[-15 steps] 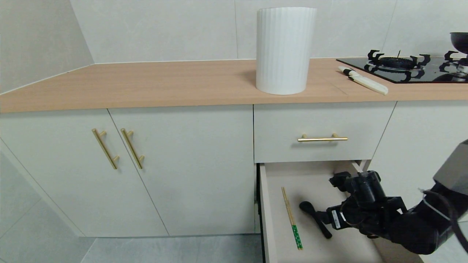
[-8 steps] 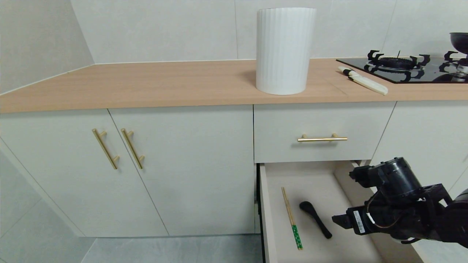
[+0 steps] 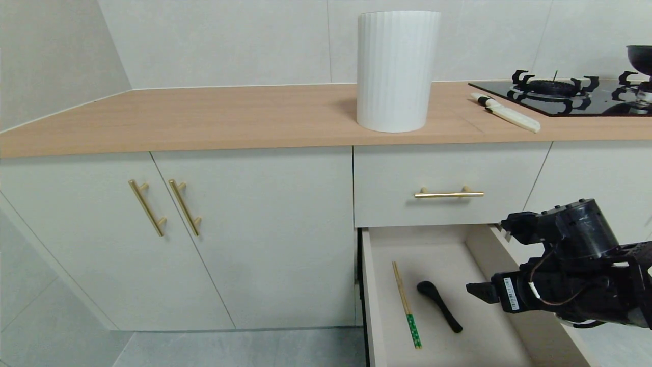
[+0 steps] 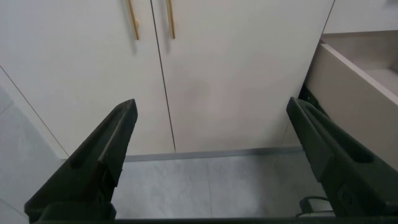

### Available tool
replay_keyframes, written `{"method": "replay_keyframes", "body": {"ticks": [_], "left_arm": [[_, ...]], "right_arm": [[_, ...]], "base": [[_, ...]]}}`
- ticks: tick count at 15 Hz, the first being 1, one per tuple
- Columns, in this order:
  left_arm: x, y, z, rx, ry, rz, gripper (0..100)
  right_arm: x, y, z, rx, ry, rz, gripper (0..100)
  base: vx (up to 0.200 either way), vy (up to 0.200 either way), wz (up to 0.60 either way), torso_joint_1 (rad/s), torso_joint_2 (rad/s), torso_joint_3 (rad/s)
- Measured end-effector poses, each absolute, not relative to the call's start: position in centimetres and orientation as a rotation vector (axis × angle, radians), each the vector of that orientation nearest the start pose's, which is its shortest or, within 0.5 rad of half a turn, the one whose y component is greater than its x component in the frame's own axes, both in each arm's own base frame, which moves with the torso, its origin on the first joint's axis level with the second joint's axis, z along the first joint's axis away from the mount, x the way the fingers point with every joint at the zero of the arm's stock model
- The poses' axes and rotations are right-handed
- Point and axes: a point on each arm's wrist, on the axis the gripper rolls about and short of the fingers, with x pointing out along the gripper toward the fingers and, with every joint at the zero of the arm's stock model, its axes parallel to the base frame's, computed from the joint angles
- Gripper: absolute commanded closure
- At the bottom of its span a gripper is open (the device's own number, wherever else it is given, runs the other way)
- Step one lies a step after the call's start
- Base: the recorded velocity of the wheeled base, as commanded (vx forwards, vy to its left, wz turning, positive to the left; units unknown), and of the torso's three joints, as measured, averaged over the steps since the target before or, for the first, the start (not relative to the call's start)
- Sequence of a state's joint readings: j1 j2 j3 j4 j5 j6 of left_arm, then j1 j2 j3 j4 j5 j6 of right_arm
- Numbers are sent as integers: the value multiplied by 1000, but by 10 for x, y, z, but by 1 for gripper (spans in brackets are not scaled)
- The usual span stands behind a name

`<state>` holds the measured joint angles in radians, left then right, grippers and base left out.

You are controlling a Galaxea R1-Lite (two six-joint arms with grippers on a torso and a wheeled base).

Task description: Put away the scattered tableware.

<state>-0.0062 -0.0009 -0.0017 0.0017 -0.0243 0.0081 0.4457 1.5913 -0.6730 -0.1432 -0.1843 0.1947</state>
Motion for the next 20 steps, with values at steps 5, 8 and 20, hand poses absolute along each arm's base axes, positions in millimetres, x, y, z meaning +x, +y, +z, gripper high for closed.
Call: {"method": "replay_keyframes", "body": {"ticks": [5, 8, 20], "left_arm": [[-23, 0, 76, 7, -1, -30, 0], [-23, 0, 76, 8, -2, -30, 0], [-23, 0, 76, 9, -1, -30, 0]], "right_arm": [[219, 103, 139, -57, 746, 189, 0], [217, 104, 139, -59, 747, 195, 0], [171, 124, 125, -250, 985, 329, 0]], "base": [[-200, 0, 0, 2, 1, 2], [0, 0, 0, 0, 0, 0], [0, 0, 0, 0, 0, 0]]}}
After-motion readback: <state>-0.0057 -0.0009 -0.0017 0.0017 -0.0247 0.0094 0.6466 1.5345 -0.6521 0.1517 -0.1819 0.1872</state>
